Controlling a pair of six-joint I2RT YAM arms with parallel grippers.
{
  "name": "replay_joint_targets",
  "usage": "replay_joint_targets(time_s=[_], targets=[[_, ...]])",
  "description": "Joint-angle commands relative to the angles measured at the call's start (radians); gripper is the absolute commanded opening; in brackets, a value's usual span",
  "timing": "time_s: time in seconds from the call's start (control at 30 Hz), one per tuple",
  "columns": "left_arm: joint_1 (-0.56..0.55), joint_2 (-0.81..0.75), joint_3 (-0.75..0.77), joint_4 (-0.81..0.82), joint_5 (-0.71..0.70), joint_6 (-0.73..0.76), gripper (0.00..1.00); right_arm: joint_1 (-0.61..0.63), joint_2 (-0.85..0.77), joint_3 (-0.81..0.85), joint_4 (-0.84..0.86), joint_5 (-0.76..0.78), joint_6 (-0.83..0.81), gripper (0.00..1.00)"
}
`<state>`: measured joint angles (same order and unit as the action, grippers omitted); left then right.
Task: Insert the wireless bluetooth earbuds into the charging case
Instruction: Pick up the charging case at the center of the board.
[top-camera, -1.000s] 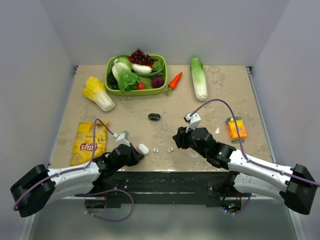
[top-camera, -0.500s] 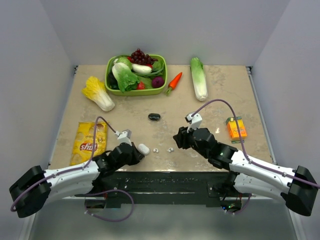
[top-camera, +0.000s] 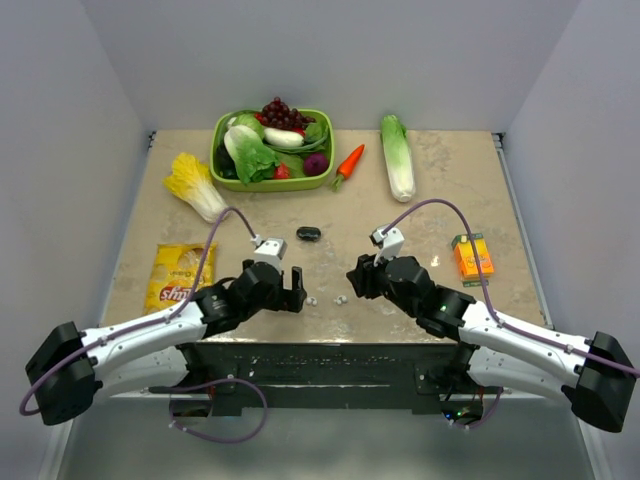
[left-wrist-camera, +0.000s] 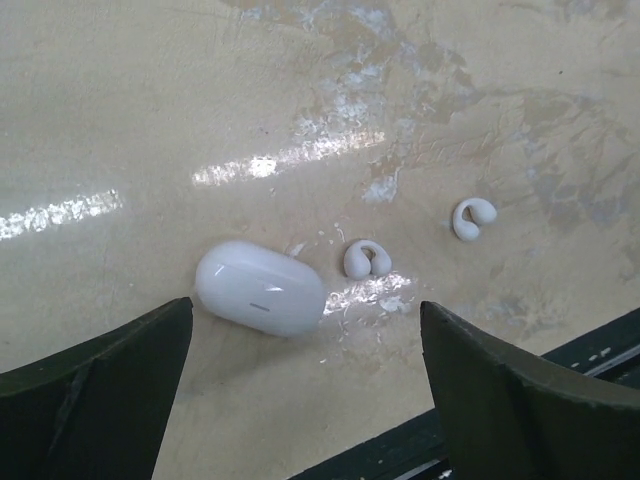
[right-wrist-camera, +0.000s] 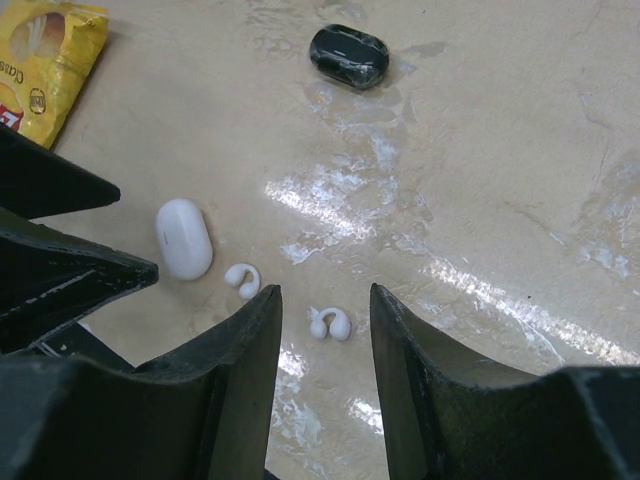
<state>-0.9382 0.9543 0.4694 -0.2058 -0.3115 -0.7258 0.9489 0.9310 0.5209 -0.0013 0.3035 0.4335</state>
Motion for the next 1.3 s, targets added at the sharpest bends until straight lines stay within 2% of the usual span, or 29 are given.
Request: replay_joint_targets(time_s=[0.0,0.2,0.37,0.57,0.93,1.27], targets=[[-0.004,0.113,0.118,-0.081,-0.003,0.218,1.00,0.002,-0.018,-0.001,0.004,0.003,-0.012,0.45],[0.050,0.176,0.189,-0.168,0.057,0.307,0.98,0.002,-0.026,-0.005,0.004,-0.007,-0.013,0.45],[0.153,0.202,0.190,-0.175,0.199,0.359,0.96,0.001,-0.027,-0.012,0.009,-0.020,-0.012,0.45],[0.160,0.299,0.219,-0.173,0.287,0.410,0.94,0.002,-0.031,-0.012,0.014,-0.029,-0.012,0.45],[0.156,0.402,0.264,-0.155,0.305,0.453,0.93,0.004,-0.034,-0.016,0.018,-0.033,-0.010,0.45],[0.127,0.465,0.296,-0.185,0.258,0.448,0.90,0.002,-0.023,-0.021,0.029,-0.035,-0.009,0.45]])
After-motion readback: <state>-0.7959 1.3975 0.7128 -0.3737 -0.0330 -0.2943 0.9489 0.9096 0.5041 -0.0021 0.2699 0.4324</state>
